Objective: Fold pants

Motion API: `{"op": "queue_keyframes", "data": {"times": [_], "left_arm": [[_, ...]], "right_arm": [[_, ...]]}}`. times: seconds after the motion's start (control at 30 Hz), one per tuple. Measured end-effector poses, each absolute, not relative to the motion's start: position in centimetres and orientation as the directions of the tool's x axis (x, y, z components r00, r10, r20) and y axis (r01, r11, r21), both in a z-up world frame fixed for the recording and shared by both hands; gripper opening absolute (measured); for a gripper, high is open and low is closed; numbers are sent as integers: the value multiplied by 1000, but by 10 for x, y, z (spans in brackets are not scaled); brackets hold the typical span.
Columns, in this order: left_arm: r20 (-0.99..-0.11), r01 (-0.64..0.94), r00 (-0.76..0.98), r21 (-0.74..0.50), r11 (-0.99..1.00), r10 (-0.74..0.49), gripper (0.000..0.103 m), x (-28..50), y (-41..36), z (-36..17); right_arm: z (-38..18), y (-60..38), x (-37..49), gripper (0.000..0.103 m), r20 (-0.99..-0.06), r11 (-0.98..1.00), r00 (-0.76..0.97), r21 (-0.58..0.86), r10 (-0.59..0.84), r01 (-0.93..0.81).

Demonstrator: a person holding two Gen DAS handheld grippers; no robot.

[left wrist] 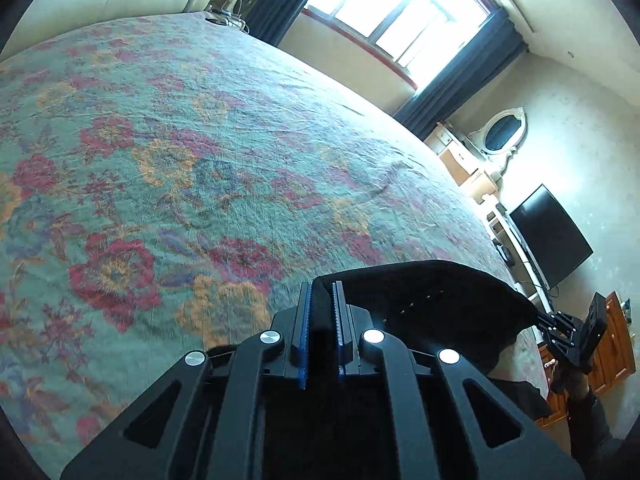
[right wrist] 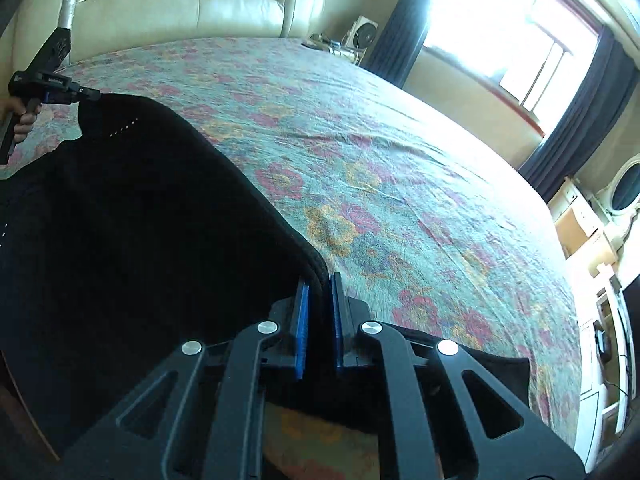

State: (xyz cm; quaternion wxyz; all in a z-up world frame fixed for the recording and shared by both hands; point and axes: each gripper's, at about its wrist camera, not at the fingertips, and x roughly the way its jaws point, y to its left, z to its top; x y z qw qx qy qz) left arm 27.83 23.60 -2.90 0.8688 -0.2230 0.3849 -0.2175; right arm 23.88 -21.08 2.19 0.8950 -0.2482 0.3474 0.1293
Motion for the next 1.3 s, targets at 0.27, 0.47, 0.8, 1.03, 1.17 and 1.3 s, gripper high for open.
{"op": "queue_keyframes", "data": {"times": [0.27,0.47,0.8,1.03,1.17,1.3], "left_arm": [[-629,134,548,-585,800,-552,15,158,257,-58],[-560,-87,636,-737,671,-532,54,104,287,-71],[-572,-126,652,-728,674,-497,62,133,203,-66],[-643,-354,680,-709,610,-352,62,137,213,-83],[-636,-366,701,-709,602,-323,62,149,224,-81],[-607,-355,730,-731,583,-316,54,158,229,-87]], "right_arm": [[-56,-199,109,17,-771,842,633,-295,70,-453],[-48,-241,101,77,-742,954,610,138,278,-267],[-81,-299,132,74,-649,704,613,681,451,203],[-90,-297,132,74,-586,586,680,762,440,277],[-97,-301,124,71,-577,594,705,757,412,272],[-100,-293,125,65,-584,603,707,748,398,278]]}}
